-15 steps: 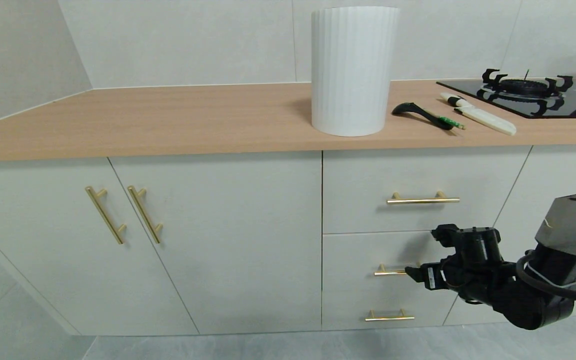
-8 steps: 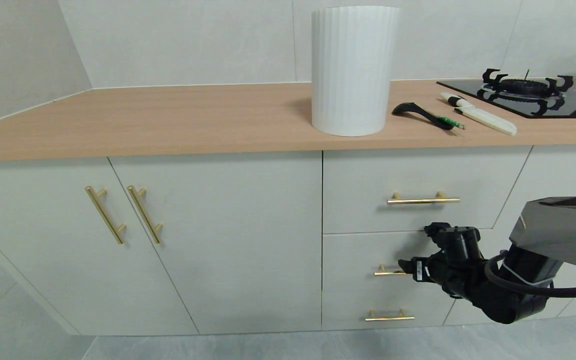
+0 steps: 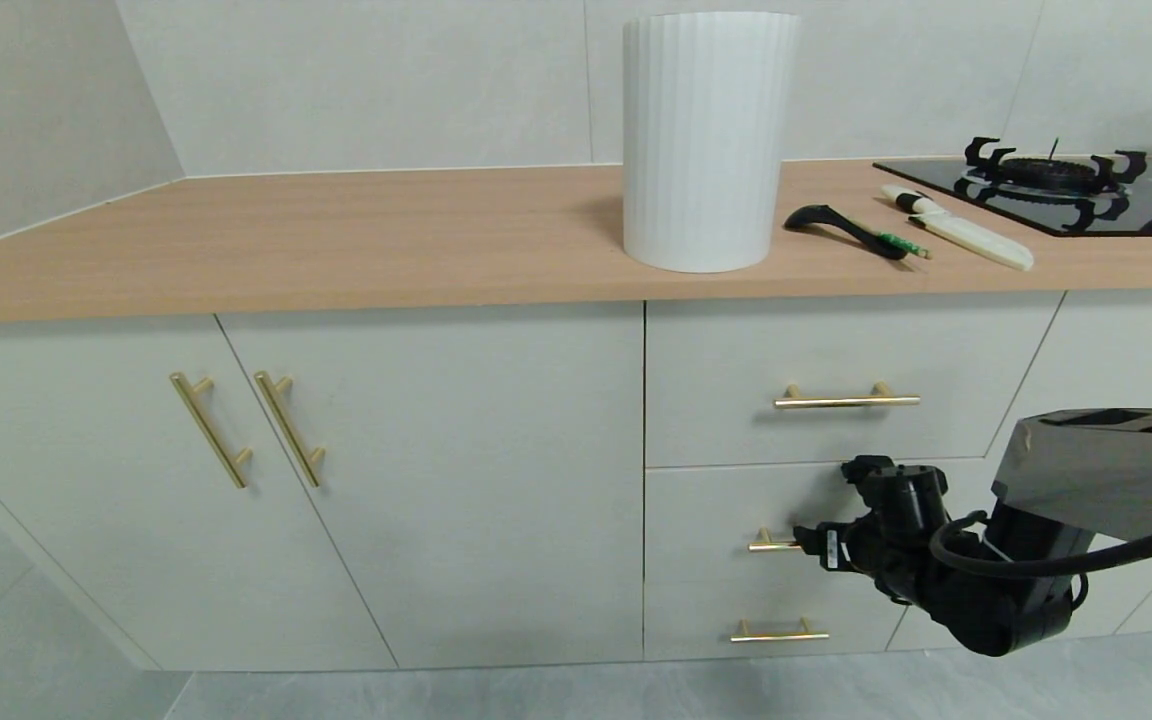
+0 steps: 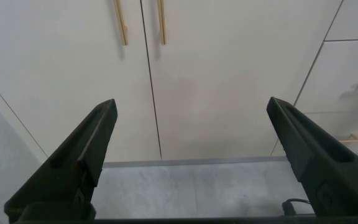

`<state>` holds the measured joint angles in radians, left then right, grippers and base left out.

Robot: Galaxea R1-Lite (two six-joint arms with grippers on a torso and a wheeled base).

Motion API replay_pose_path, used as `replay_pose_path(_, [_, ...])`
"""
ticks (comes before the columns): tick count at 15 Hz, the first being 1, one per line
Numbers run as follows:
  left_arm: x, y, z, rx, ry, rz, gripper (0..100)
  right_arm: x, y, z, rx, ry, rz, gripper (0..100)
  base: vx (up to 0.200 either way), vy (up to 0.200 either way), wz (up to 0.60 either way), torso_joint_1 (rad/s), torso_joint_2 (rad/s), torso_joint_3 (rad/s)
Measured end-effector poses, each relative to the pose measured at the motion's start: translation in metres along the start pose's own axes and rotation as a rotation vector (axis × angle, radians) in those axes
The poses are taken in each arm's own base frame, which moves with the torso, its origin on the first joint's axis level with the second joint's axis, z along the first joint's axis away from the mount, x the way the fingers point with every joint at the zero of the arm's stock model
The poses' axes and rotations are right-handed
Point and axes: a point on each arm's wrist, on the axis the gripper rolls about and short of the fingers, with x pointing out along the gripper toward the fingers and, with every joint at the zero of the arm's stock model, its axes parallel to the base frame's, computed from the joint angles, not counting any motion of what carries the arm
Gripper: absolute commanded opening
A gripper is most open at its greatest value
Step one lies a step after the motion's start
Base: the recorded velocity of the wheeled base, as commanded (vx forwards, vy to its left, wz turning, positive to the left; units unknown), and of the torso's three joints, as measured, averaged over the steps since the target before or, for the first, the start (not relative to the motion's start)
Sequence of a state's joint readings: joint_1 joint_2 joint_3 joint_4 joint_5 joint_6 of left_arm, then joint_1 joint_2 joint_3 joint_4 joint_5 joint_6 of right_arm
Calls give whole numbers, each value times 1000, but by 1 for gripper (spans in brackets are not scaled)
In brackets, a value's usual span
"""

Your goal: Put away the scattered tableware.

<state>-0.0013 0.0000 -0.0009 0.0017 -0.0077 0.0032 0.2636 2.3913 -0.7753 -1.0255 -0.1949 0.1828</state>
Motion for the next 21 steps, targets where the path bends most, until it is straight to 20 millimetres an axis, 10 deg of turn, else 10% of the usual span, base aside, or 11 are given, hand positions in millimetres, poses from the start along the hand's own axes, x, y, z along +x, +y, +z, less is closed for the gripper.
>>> replay_pose_path(21, [0, 0, 0, 0, 0, 0, 100, -14, 0, -11, -70, 91, 0, 100, 0, 0, 0, 0, 0, 0])
